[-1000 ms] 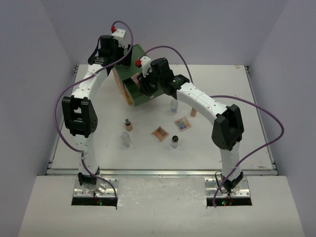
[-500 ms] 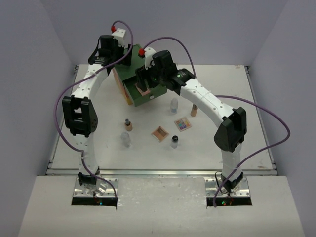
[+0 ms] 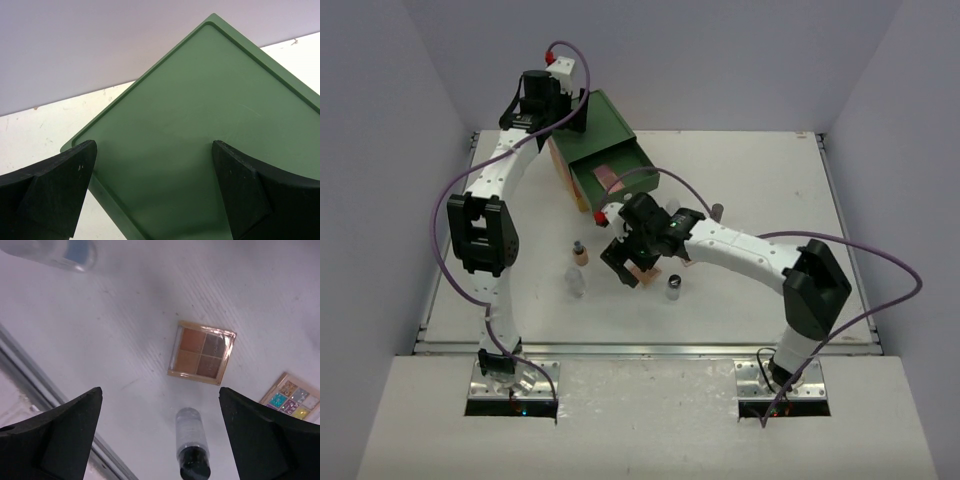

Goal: Organize the makeup

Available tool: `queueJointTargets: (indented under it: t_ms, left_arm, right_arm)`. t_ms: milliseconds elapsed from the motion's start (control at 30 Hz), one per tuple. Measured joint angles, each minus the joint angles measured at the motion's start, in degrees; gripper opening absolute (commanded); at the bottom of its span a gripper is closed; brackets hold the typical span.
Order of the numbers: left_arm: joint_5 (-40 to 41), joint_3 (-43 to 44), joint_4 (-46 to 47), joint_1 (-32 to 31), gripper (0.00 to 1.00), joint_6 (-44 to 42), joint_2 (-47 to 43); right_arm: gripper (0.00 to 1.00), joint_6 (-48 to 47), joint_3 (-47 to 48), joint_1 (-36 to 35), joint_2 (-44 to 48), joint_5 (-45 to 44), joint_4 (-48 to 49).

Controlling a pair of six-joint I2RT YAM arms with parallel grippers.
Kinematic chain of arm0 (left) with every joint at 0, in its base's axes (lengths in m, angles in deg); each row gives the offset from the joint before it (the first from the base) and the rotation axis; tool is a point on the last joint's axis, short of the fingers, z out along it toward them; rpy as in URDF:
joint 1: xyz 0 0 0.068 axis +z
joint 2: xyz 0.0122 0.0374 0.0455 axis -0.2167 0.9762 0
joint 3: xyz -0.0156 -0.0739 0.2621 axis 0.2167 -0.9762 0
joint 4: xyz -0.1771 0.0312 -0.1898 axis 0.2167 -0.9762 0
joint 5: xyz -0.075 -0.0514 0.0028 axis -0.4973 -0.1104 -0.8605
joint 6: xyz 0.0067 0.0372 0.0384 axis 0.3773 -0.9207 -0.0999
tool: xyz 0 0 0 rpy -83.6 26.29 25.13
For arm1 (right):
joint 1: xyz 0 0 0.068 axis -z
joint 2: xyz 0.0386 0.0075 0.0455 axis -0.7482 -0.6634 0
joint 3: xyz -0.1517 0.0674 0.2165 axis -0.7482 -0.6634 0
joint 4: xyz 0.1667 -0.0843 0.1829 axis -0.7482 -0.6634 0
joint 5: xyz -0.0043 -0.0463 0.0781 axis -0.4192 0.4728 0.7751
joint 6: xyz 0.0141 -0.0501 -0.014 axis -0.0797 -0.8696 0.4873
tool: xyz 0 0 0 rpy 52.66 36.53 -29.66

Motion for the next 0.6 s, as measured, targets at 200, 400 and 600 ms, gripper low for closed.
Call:
queueJointTargets:
  t_ms: [200,400,600]
  left_arm:
    - [0.0,0.1,-0.1,0.0,1.00,-0.3,0.0]
    - [0.0,0.1,-0.1,0.0,1.00,-0.4,0.0]
    - [0.0,0.1,-0.1,0.0,1.00,-0.4,0.0]
  right_arm:
    - [0.99,0.2,-0.1,1.7,-8.6,-4.6,-0.4]
    - [0.99,1.6,-1.0,4.3,-11.6,-5.2,2.0]
    - [0.99,2.5,-3.2,5.5,-13.2,-2.6,6.2]
